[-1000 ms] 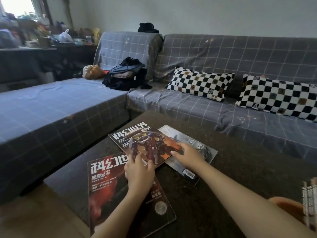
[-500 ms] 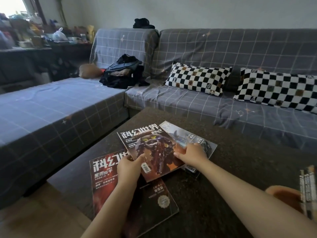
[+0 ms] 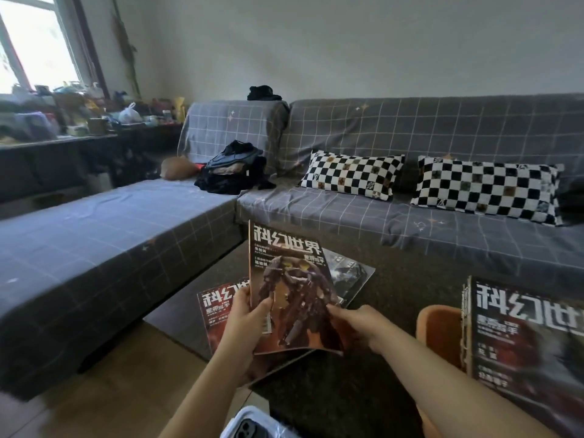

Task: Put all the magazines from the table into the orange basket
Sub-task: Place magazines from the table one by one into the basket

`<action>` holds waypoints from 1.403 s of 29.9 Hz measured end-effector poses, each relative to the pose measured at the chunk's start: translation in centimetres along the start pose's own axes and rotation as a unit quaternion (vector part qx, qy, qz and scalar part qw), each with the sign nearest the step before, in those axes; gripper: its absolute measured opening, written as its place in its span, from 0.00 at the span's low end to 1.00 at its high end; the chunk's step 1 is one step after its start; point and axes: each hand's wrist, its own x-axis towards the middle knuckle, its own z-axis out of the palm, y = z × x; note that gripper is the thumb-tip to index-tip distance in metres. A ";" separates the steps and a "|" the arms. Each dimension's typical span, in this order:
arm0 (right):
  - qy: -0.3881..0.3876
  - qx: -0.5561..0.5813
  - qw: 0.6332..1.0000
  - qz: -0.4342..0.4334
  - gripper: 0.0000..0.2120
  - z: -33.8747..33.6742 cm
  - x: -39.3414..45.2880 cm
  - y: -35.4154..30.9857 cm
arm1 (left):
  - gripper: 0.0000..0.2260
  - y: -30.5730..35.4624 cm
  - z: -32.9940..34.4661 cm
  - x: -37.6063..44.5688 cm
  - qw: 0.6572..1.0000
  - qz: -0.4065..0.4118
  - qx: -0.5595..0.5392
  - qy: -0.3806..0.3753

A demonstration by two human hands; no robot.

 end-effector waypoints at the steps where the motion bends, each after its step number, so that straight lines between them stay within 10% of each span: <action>1: -0.004 0.025 1.000 -0.001 0.32 -0.4 -1.2 0.1 | 0.08 0.7 -0.1 -1.1 1.000 0.015 -0.005 -0.009; 12: -0.045 0.290 0.943 -0.160 0.09 -8.0 -12.4 2.3 | 0.09 5.7 3.2 -8.8 0.985 0.094 -0.004 -0.144; 25: 0.222 0.228 0.918 -0.235 0.17 -18.7 -16.6 10.3 | 0.10 2.2 15.7 -11.6 0.960 0.086 0.024 -0.267; 42: 0.316 0.037 0.943 -0.094 0.11 -23.3 -14.3 17.6 | 0.09 -4.2 23.5 -12.3 0.912 0.121 0.326 -0.218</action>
